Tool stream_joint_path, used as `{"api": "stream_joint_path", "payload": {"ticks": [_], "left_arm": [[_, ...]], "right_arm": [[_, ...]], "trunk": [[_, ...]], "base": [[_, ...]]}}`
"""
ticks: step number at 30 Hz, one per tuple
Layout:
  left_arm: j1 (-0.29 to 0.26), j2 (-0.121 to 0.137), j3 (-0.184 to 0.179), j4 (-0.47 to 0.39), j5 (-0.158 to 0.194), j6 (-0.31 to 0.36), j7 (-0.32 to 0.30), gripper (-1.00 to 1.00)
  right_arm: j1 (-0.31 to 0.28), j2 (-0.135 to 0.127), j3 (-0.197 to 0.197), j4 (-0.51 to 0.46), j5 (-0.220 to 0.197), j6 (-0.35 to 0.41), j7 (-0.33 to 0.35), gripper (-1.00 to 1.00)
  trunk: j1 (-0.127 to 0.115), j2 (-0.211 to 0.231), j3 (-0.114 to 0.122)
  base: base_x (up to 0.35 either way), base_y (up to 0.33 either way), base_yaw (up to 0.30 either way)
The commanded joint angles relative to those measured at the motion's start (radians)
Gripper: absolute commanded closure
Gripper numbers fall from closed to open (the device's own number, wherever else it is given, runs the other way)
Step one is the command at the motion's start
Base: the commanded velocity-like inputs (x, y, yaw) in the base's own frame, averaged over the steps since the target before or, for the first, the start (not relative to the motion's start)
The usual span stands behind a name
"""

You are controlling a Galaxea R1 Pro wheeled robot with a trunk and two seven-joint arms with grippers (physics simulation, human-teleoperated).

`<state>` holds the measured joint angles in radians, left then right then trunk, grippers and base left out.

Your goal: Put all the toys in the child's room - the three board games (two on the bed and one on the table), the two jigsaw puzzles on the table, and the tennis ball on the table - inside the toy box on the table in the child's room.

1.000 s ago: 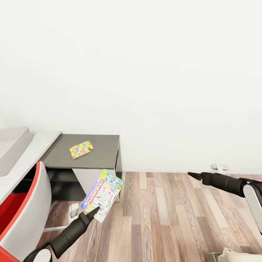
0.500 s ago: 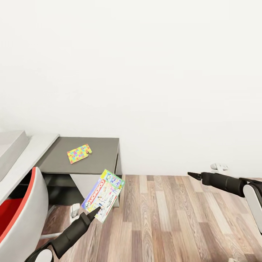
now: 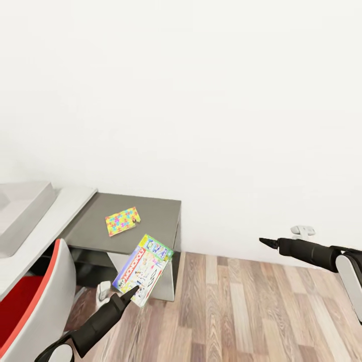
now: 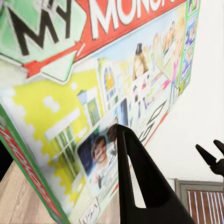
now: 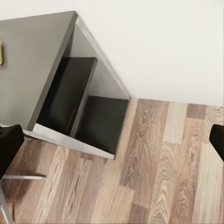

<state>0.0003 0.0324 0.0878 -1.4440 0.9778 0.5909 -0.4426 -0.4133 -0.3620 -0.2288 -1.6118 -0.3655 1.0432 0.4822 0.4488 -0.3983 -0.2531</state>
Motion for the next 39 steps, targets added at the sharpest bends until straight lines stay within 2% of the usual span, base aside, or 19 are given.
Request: {"api": "stream_joint_path", "payload": {"ticks": [1, 15, 23, 27, 29, 30, 31, 33, 34, 35, 36, 37, 38, 39], "left_arm": [[0.000, 0.000, 0.001, -0.001, 0.010, 0.009, 0.001, 1.00], [-0.001, -0.002, -0.002, -0.002, 0.011, 0.009, 0.002, 1.00], [-0.002, -0.003, -0.004, -0.005, 0.011, 0.008, 0.002, 1.00], [-0.002, -0.003, -0.029, -0.007, 0.009, 0.007, 0.004, 1.00], [-0.002, -0.003, -0.048, -0.005, 0.008, -0.005, 0.007, 1.00], [-0.002, -0.003, -0.048, -0.005, 0.008, -0.005, 0.007, 1.00], [-0.002, -0.003, -0.056, -0.004, 0.009, -0.026, 0.008, 1.00], [-0.009, -0.006, -0.062, -0.004, 0.009, -0.058, 0.009, 1.00], [-0.009, -0.006, -0.062, -0.004, 0.009, -0.058, 0.009, 1.00], [-0.018, -0.010, -0.067, -0.003, 0.009, -0.075, 0.009, 1.00], [-0.046, -0.027, -0.089, -0.003, 0.009, -0.105, 0.007, 1.00], [-0.046, -0.027, -0.089, -0.003, 0.009, -0.105, 0.007, 1.00], [-0.080, -0.046, -0.129, 0.002, 0.005, -0.128, 0.009, 1.00], [-0.099, -0.054, -0.152, 0.009, -0.001, -0.137, 0.009, 1.00]], "right_arm": [[-0.001, 0.000, -0.001, 0.000, 0.008, 0.004, 0.010, -1.00], [-0.001, 0.000, -0.002, 0.000, 0.008, 0.004, 0.010, -1.00], [-0.001, 0.001, -0.003, 0.000, 0.008, 0.004, 0.010, -1.00], [0.001, 0.004, -0.002, 0.000, 0.007, 0.004, 0.011, -1.00], [0.018, 0.020, 0.006, 0.000, 0.005, 0.004, 0.011, -1.00], [0.018, 0.020, 0.006, 0.000, 0.005, 0.004, 0.011, -1.00], [0.033, 0.042, 0.017, 0.001, 0.004, 0.004, 0.012, -1.00], [0.046, 0.069, 0.027, 0.001, 0.004, 0.004, 0.012, -1.00], [0.046, 0.069, 0.027, 0.001, 0.004, 0.004, 0.012, -1.00], [0.053, 0.084, 0.030, 0.001, 0.003, 0.004, 0.012, -1.00], [0.072, 0.115, 0.036, 0.001, 0.003, 0.004, 0.013, -1.00], [0.072, 0.115, 0.036, 0.001, 0.003, 0.004, 0.013, -1.00], [0.091, 0.145, 0.039, 0.001, 0.002, 0.004, 0.013, -1.00], [0.098, 0.158, 0.040, 0.001, 0.002, 0.004, 0.013, -1.00]], "trunk": [[0.001, -0.002, -0.002], [0.001, -0.002, -0.002], [0.001, -0.002, -0.002], [0.001, -0.002, -0.002], [0.001, -0.002, -0.002], [0.001, -0.002, -0.002], [0.001, -0.002, -0.002], [0.001, -0.002, -0.002], [0.001, -0.002, -0.002], [0.001, -0.002, -0.002], [0.001, -0.002, -0.002], [0.001, -0.002, -0.002], [0.001, -0.002, -0.002], [0.001, -0.002, -0.002]], "base": [[0.309, 0.000, 0.288], [0.080, 0.000, 0.281], [0.004, -0.024, 0.086], [0.001, -0.169, 0.021], [0.000, -0.156, 0.008], [0.000, -0.139, 0.007], [0.000, -0.089, 0.005], [0.000, -0.064, 0.003], [0.000, -0.057, 0.003], [0.000, -0.045, 0.002], [0.000, -0.029, 0.002], [0.000, -0.029, 0.002], [0.000, -0.019, 0.001], [0.000, -0.015, 0.001]]}}
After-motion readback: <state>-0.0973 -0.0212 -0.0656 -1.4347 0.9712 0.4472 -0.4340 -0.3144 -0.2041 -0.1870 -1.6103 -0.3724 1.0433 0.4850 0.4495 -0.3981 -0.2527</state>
